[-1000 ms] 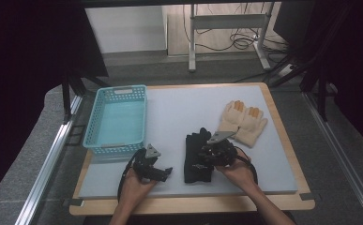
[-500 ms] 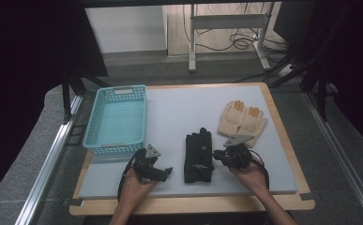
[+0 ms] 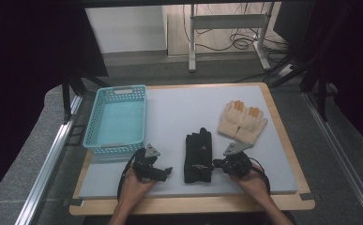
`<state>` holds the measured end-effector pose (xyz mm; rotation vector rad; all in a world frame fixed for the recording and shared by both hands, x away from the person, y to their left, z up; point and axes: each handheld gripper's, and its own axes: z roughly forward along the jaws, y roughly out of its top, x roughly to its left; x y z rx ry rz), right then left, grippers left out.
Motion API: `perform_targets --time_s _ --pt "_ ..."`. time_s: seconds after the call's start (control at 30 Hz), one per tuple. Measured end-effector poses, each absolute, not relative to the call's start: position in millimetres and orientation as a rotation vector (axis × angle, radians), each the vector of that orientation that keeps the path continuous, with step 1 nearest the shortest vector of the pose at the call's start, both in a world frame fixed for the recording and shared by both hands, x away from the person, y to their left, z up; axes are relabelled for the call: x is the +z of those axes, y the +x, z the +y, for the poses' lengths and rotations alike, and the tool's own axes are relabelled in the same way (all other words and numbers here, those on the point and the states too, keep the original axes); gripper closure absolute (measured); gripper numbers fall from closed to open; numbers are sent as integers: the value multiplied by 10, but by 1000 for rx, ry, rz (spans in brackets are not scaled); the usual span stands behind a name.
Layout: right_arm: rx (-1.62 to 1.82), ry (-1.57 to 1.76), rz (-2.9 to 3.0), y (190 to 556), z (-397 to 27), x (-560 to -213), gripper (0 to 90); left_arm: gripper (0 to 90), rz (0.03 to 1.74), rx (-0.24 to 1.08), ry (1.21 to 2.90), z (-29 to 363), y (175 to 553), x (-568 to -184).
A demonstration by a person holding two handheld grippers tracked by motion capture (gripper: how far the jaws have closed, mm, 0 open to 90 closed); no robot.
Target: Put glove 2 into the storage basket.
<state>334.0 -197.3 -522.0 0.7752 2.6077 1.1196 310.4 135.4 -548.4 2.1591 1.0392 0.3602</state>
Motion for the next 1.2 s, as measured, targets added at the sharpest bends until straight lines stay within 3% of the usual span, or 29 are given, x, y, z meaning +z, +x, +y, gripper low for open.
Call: perform_targets --time_s 1.2 --pt "1156 684 2675 3358 -1453 -5323 833 19 1045 368 2171 1504 3107 -5501"
